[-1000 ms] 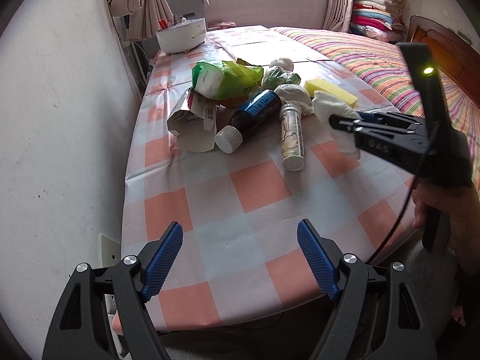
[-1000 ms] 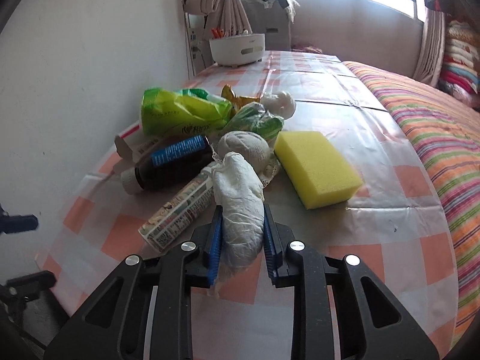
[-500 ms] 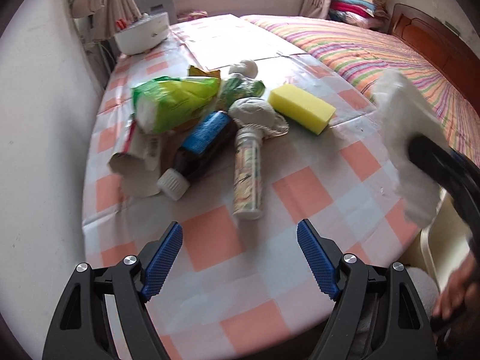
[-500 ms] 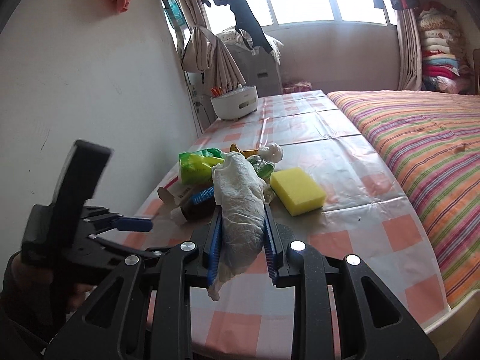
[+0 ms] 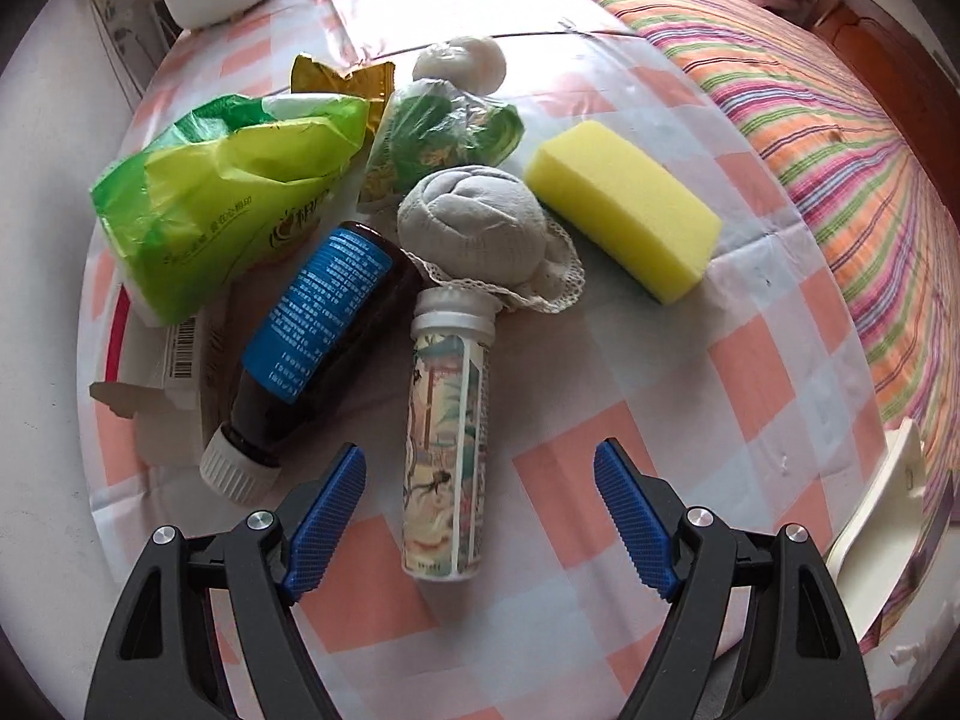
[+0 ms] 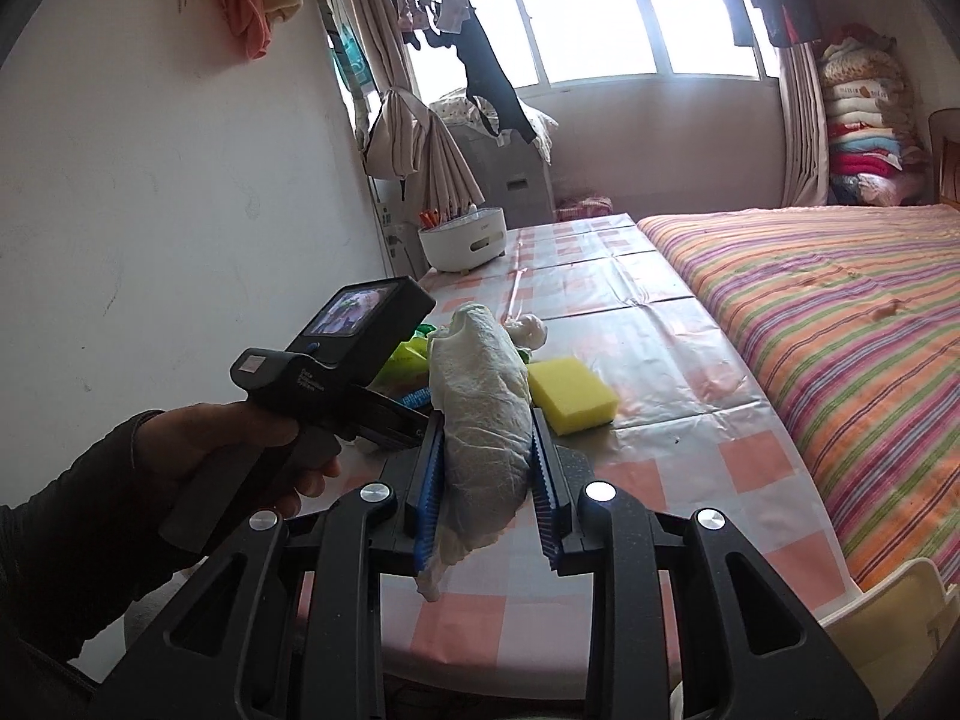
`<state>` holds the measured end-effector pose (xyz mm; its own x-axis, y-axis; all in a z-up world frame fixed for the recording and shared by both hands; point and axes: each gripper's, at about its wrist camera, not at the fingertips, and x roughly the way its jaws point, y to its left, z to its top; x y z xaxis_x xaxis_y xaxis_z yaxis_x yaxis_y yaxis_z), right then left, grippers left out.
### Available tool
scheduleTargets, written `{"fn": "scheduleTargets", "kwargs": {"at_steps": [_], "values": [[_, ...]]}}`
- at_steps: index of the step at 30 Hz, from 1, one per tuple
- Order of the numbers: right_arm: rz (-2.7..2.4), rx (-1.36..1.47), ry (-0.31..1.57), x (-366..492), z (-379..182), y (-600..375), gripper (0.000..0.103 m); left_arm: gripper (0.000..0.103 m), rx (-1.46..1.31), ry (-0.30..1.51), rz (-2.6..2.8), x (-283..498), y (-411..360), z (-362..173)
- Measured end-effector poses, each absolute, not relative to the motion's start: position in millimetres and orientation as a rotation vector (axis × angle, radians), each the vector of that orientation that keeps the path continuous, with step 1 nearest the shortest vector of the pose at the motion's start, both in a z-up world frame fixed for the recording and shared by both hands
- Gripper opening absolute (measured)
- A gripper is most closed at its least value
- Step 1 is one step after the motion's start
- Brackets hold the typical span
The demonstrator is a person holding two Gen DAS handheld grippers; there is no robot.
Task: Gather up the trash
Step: 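Grasp the illustrated pill tube with the left tool while the right tool holds the tissue, then carry the tissue over the cream bin and open the right tool while the left holds the tube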
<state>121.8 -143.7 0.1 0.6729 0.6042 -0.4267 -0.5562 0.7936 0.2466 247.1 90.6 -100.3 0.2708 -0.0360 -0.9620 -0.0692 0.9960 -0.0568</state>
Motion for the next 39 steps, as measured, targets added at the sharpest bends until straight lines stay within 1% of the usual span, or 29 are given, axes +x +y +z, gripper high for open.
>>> {"fn": "scheduleTargets", "kwargs": {"at_steps": [4, 5, 6, 8, 9, 12, 14, 21, 39], "values": [[0.645, 0.114, 0.505, 119.7, 0.9, -151.2, 0.027, 0.076, -0.051, 1.321, 0.036, 255.7, 88.3, -107.7], [0.643, 0.118, 0.504, 119.7, 0.8, -153.1, 0.027, 0.073, -0.037, 1.321, 0.039, 257.1, 87.0, -108.5], [0.642, 0.122, 0.505, 118.8, 0.2, -154.1, 0.027, 0.069, -0.018, 1.319, 0.045, 258.0, 85.0, -109.4], [0.636, 0.125, 0.504, 118.3, -1.3, -156.8, 0.027, 0.05, 0.014, 1.331, 0.046, 260.3, 81.0, -113.0], [0.635, 0.129, 0.504, 117.8, -1.7, -158.6, 0.027, 0.047, 0.022, 1.34, 0.042, 261.4, 80.2, -115.1], [0.631, 0.133, 0.501, 116.4, -2.0, -162.7, 0.027, 0.042, 0.032, 1.333, 0.041, 262.9, 78.8, -114.1], [0.628, 0.136, 0.501, 115.9, -1.7, -164.6, 0.027, 0.029, 0.046, 1.324, 0.048, 262.9, 77.5, -113.4], [0.611, 0.146, 0.491, 111.9, -1.8, -172.2, 0.027, 0.028, 0.104, 1.252, 0.044, 249.9, 60.7, -110.6], [0.539, 0.123, 0.501, 90.3, -2.6, -193.0, 0.027, 0.028, 0.144, 1.06, -0.007, 175.9, 28.0, -68.7]]}}
